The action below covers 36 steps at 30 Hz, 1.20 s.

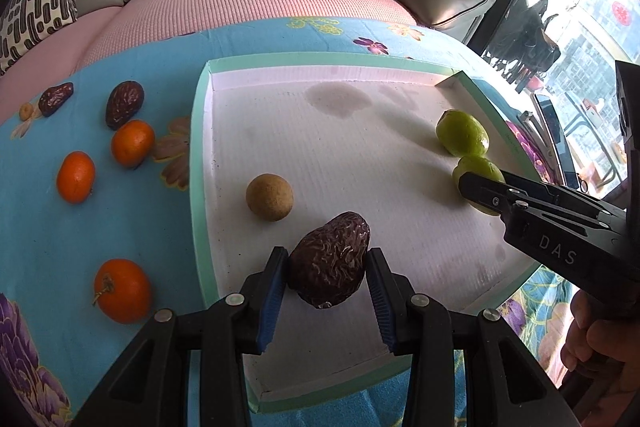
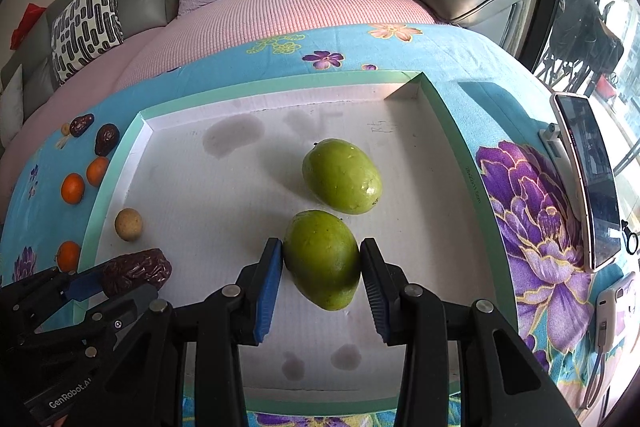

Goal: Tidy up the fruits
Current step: 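Carry the date and mango over the tray and open both tools, then withdraw both tools from the tray toward the oranges on the bedspread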

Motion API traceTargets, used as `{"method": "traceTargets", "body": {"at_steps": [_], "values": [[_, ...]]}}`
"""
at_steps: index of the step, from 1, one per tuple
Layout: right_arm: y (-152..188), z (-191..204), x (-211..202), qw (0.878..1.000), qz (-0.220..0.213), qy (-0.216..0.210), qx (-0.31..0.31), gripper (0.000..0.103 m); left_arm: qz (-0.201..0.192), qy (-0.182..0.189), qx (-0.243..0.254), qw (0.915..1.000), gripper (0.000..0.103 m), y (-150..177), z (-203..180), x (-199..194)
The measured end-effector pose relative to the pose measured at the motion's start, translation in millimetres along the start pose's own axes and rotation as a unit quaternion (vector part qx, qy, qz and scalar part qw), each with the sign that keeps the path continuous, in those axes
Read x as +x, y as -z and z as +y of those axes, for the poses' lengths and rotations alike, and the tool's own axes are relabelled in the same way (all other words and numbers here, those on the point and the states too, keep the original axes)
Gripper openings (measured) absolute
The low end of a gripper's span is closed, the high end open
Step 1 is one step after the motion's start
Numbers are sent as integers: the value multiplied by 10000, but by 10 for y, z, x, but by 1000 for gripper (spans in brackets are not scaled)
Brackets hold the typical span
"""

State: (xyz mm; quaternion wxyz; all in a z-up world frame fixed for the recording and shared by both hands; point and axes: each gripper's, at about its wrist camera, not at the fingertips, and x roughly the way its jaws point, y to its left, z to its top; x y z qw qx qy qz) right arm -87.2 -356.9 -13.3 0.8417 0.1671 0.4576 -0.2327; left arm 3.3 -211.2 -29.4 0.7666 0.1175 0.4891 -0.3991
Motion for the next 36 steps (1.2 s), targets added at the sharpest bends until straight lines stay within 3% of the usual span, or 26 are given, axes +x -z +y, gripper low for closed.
{"method": "traceTargets", "body": {"at_steps": [11, 13, 15, 23, 36], "values": [[-6, 11, -1, 10000, 8, 10, -21, 42, 40, -60, 66, 10000, 44, -15, -5, -23], [-9, 13, -1, 10000, 1, 15, -26, 42, 40, -59, 81, 9999, 48, -16, -8, -34], [-16, 14, -20, 10000, -49, -9, -33, 45, 23, -40, 94, 9999, 53, -18, -15, -52], [-64, 7, -189, 9990, -444, -25, 14, 47, -203, -1, 137, 9997, 54, -59, -33, -238], [-84, 24, -261, 9982, -586, -97, -6, 47, -639, -412, -565, 9955, 56, -138, 485, -490]]}}
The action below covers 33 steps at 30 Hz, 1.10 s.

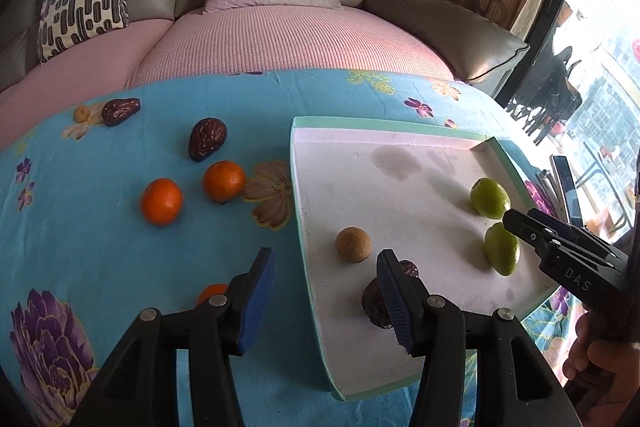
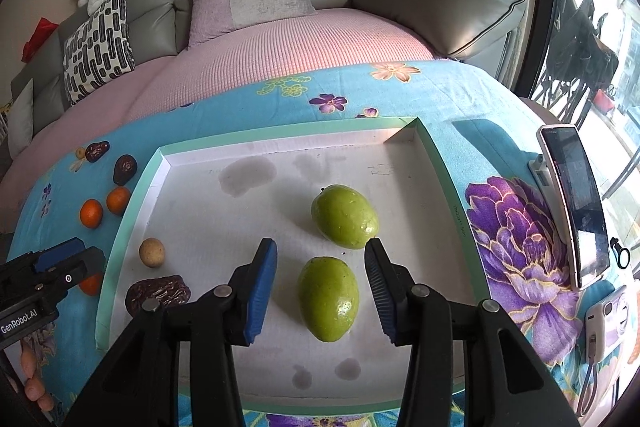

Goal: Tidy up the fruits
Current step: 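Withdraw both tools from the tray toward the oranges on the bedspread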

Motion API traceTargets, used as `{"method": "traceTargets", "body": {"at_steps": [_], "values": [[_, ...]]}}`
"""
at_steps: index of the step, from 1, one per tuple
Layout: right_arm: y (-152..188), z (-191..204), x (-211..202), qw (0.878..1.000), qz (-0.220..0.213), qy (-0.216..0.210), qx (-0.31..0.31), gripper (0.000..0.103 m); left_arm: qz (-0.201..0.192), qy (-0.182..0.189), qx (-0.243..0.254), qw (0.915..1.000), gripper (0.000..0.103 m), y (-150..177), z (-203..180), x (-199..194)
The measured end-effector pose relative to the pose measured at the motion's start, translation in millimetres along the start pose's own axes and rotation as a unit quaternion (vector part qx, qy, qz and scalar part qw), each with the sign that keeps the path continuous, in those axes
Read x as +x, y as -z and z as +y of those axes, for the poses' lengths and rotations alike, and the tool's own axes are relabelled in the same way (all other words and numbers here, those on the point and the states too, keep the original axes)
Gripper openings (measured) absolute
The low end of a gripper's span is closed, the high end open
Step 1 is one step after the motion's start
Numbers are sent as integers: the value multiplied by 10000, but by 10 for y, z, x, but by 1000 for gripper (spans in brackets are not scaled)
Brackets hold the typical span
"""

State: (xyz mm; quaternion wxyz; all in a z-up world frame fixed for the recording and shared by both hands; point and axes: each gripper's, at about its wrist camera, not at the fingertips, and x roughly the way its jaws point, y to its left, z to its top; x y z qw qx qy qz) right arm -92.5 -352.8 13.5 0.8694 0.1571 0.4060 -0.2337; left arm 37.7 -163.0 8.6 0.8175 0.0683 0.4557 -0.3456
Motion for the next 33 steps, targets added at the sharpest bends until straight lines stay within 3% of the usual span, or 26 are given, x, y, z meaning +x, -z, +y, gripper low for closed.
{"method": "traceTargets", "body": {"at_steps": [12, 21, 23, 27, 31, 33], "values": [[-2, 174, -8, 9996, -31, -187, -192, 47, -238, -536, -722, 9957, 56, -35, 606, -140], [-1, 223, 10, 9995, -10, -205, -251, 47, -285, -666, -887, 9934, 56, -33, 737, -172], [0, 220, 19, 9995, -3, -194, -239, 48, -266, -683, -884, 9934, 61, -32, 741, -165], [3, 219, 49, 9996, -4, -139, -244, 77, -205, -774, -863, 9930, 76, -23, 744, -134], [17, 227, 89, 9995, -41, -75, -299, 91, -168, -1010, -940, 9903, 102, -9, 786, -76], [26, 232, 105, 9994, -51, -79, -323, 93, -196, -1133, -1004, 9883, 103, -1, 827, -67]]}}
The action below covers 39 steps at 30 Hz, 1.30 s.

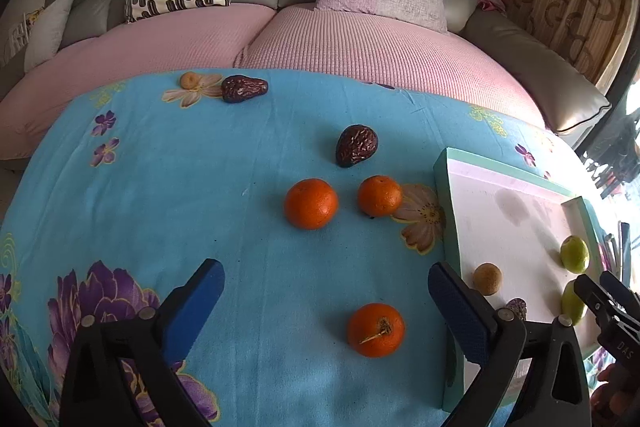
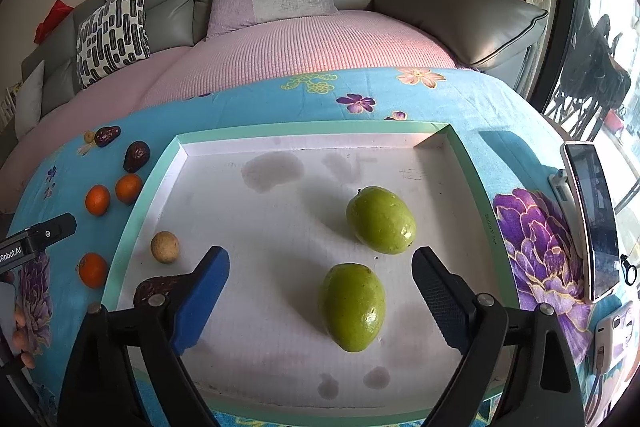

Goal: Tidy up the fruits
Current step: 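Withdraw both tools from the tray toward the oranges on the bedspread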

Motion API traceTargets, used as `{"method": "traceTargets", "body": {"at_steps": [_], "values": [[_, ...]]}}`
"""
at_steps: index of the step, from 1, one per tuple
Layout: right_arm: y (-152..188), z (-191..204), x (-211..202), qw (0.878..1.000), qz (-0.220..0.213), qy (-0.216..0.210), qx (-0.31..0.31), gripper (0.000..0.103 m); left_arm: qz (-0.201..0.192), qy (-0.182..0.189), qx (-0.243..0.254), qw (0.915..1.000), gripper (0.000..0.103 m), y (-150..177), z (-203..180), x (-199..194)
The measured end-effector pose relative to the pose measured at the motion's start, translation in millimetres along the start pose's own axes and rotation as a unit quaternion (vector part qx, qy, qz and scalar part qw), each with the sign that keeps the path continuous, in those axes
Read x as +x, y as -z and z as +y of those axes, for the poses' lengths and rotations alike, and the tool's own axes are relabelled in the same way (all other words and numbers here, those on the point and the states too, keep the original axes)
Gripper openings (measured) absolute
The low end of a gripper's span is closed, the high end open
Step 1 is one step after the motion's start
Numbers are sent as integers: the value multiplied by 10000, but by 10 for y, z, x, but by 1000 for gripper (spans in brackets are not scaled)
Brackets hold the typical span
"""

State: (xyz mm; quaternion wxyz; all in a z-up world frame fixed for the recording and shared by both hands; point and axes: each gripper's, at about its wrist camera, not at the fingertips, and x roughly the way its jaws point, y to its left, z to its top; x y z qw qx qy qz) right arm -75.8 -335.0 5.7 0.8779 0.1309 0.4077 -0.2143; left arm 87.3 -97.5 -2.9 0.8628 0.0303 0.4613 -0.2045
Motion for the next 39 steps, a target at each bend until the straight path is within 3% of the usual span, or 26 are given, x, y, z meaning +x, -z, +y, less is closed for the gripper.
{"method": "traceTargets", "body": {"at_steps": [3, 12, 20, 29, 39], "values": [[6, 9, -5, 9999, -108, -23, -19, 94, -108, -195, -43, 9997, 103, -9, 50, -3], [-3, 32, -30, 9997, -257, -27, -29, 94, -212, -331, -49, 9992, 103, -18, 90, -31], [-22, 180, -93, 9980, -407, -408, -248, 94, -611, -180, 37, 9980, 103, -30, 55, -131], [-68, 532, -91, 9942, -354, -938, -388, 94, -296, 172, -53, 9994, 103, -14, 114, -86], [-75, 984, -59, 9876, -373, -1375, -655, 94, -469, -61, -266, 9985, 103, -69, 409, -226]]}}
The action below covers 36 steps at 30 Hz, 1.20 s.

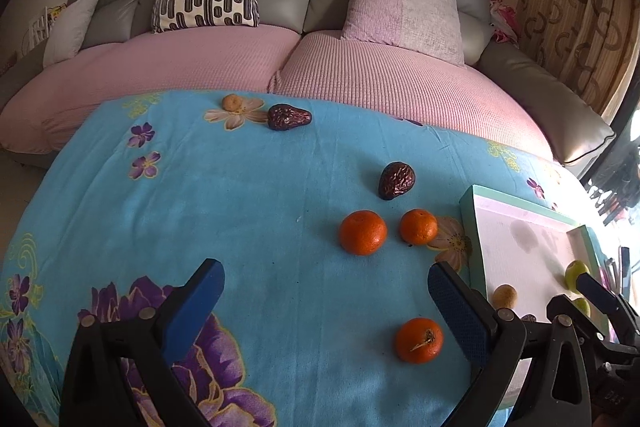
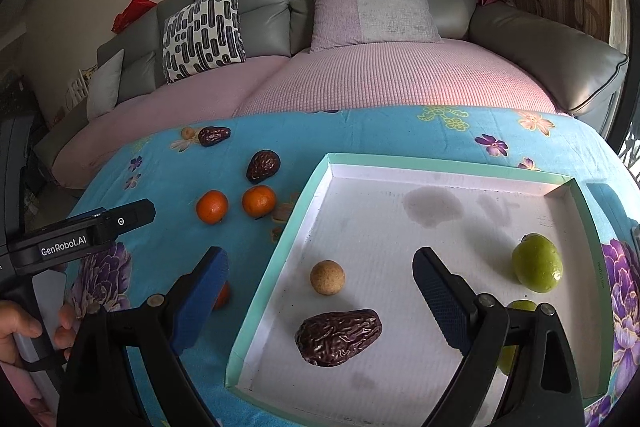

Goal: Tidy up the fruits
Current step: 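Withdraw both tools from the tray toward the oranges on the bedspread, then grasp an orange on the bedspread with the right tool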

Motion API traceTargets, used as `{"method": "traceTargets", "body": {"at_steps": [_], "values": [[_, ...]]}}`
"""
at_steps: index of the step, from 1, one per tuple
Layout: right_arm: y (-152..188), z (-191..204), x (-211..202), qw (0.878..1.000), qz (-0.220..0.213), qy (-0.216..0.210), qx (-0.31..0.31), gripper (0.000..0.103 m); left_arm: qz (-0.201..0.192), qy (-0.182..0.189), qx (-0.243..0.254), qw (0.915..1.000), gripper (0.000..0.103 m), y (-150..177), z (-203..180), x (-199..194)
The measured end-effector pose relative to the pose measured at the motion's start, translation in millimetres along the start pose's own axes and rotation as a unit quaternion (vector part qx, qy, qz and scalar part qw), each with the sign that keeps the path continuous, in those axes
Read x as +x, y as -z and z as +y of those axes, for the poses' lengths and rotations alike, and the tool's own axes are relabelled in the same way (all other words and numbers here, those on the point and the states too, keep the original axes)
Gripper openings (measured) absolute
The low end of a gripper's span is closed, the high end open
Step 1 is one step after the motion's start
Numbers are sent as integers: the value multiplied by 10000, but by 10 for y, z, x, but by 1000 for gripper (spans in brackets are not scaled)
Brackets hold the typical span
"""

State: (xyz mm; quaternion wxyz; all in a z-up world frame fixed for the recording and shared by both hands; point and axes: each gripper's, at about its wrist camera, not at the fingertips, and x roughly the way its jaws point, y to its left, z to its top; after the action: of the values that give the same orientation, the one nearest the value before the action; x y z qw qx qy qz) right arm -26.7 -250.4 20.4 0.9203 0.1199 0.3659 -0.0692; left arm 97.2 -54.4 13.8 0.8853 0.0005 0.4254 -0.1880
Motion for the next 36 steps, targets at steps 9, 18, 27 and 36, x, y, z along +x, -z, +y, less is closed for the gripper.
{"method": "traceTargets", "body": {"at_steps": [9, 18, 27, 36], "values": [[-9, 331, 156, 9993, 119, -202, -308, 94, 64, -376, -162, 9991, 103, -47, 283, -38], [16, 557, 321, 9973, 344, -262, -596, 85, 366, -893, -133, 9952, 103, -2, 535, 47], [83, 768, 527, 9938, 621, -342, -853, 83, 531, -1039, -378, 9924, 103, 28, 805, 84], [166, 889, 671, 9892, 870, -199, -1164, 62, 630, -950, -435, 9925, 103, 38, 836, 139]]}}
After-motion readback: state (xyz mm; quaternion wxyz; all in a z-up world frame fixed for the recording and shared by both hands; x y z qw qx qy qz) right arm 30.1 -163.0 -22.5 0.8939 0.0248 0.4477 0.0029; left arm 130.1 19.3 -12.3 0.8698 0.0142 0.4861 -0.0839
